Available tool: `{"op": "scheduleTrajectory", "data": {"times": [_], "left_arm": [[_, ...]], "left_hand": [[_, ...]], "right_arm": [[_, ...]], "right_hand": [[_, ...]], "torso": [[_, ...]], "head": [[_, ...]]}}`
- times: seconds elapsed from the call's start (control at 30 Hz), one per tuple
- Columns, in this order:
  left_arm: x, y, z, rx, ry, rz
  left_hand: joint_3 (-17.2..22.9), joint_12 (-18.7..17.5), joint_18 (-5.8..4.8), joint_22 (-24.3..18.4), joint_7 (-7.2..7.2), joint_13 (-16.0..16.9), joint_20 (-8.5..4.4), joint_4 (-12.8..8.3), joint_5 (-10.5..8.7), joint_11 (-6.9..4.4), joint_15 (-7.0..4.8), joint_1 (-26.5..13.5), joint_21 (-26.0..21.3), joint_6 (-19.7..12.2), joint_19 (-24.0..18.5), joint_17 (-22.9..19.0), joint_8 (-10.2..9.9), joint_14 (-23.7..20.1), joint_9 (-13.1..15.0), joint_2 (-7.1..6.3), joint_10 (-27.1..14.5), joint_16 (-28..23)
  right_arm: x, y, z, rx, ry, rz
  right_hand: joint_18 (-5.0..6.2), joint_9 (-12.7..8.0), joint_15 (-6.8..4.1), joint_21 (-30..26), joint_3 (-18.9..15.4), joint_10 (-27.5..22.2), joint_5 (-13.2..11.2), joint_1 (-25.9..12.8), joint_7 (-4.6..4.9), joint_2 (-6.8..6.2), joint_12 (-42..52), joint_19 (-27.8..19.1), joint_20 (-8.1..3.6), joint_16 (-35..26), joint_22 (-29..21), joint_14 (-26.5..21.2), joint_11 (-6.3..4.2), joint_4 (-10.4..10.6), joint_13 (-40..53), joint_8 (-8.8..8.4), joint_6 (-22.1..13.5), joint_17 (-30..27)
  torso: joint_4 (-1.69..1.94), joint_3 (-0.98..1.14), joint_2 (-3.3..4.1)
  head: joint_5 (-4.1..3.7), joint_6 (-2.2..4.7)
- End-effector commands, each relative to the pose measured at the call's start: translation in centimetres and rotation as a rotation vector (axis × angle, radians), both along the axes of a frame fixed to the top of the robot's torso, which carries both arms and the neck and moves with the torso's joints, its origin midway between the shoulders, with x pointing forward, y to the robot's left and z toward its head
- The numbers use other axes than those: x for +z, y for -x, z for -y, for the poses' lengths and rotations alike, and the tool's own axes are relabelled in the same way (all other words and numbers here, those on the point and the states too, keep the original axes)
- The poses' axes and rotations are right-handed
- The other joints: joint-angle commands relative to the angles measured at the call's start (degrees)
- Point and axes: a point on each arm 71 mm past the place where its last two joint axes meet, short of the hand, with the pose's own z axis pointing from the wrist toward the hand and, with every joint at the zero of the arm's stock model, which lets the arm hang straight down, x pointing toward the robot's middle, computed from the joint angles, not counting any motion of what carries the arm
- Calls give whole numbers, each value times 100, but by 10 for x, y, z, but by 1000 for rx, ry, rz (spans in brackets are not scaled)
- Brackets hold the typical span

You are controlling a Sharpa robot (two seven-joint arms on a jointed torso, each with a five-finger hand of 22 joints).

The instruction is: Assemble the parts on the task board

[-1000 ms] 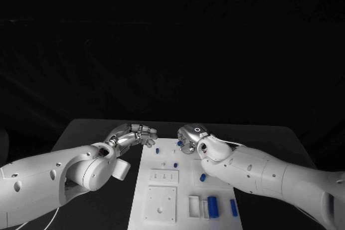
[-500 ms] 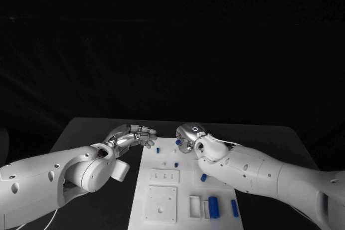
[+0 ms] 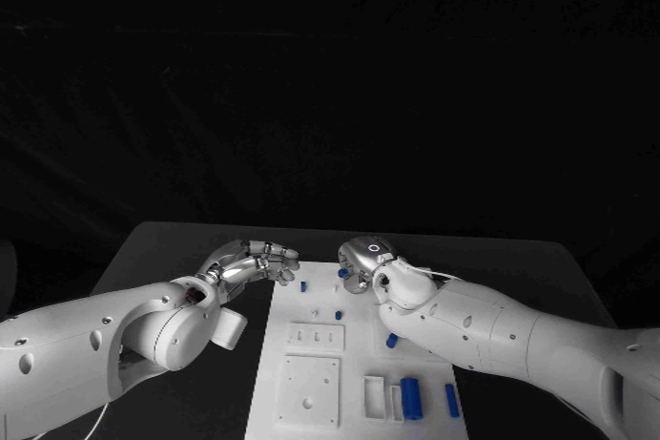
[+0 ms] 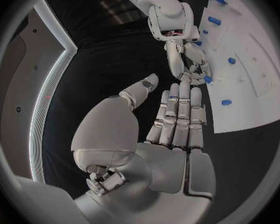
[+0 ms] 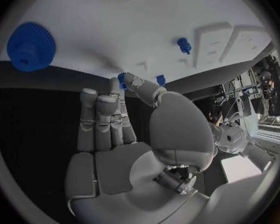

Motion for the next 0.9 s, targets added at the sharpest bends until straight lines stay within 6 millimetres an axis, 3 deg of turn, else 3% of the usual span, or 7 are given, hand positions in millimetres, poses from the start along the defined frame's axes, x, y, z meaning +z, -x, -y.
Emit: {"op": "scheduleTrajectory", "data": {"times": [0.03,0.2,0.4,0.63,0.8,0.9], "left_arm": [[2,0,2,-12,2,9],[2,0,2,-11,2,9],[4,-1,2,-9,1,14],[4,-1,2,-10,1,14],[4,-1,2,-9,0,13],[4,-1,2,-9,0,13]], "left_hand": [[27,-29,85,-9,46,-7,10,-11,-28,30,25,-29,-19,0,-14,-8,-24,11,9,11,-3,-35],[26,-32,85,-9,46,-7,10,-11,-29,30,25,-28,-19,-1,-14,-8,-25,12,10,9,-3,-37],[26,-35,85,-9,46,-7,10,-10,-30,31,26,-28,-19,-1,-14,-8,-26,14,11,7,-2,-40],[25,-39,85,-9,47,-7,11,-9,-32,31,26,-28,-19,-2,-13,-8,-28,16,12,6,-1,-43],[23,-44,85,-10,48,-7,11,-9,-35,32,26,-30,-20,-4,-14,-8,-30,17,13,1,-2,-46],[21,-51,85,-10,50,-8,12,-10,-38,34,27,-30,-21,-9,-15,-8,-34,17,13,-6,-5,-50]], "right_arm": [[-1,0,-3,6,17,-2],[-1,0,-3,2,16,-1],[-1,0,-4,3,13,1],[-1,-2,-4,2,8,-10],[0,-2,-5,9,-21,-20],[1,-2,-4,11,-39,-19]], "right_hand": [[229,10,-46,34,25,-3,-23,-9,16,15,10,24,-3,24,10,4,-13,5,5,9,42,-5],[229,12,-46,34,28,-5,-23,-12,17,15,8,25,-3,24,12,3,-13,6,11,6,41,-7],[229,15,-45,33,33,-10,-23,-14,18,11,4,25,-3,24,14,2,-11,6,19,2,38,-9],[229,20,-37,25,44,-36,-23,-26,26,-14,-16,20,-2,18,18,-5,-3,10,41,-17,19,-19],[229,-33,70,12,13,-344,-29,-83,141,-154,-208,24,2,24,27,6,109,40,20,-197,-254,-37],[229,-94,202,19,-192,-656,-27,-205,270,-367,-396,34,5,50,42,27,243,52,-44,-359,-530,-39]], "torso": [[19,-8,39],[44,-12,60],[40,-23,62],[44,-16,62],[33,-14,61],[28,-16,61]], "head": [[5,3],[3,9],[5,-3],[5,-4],[7,-7],[13,2]]}}
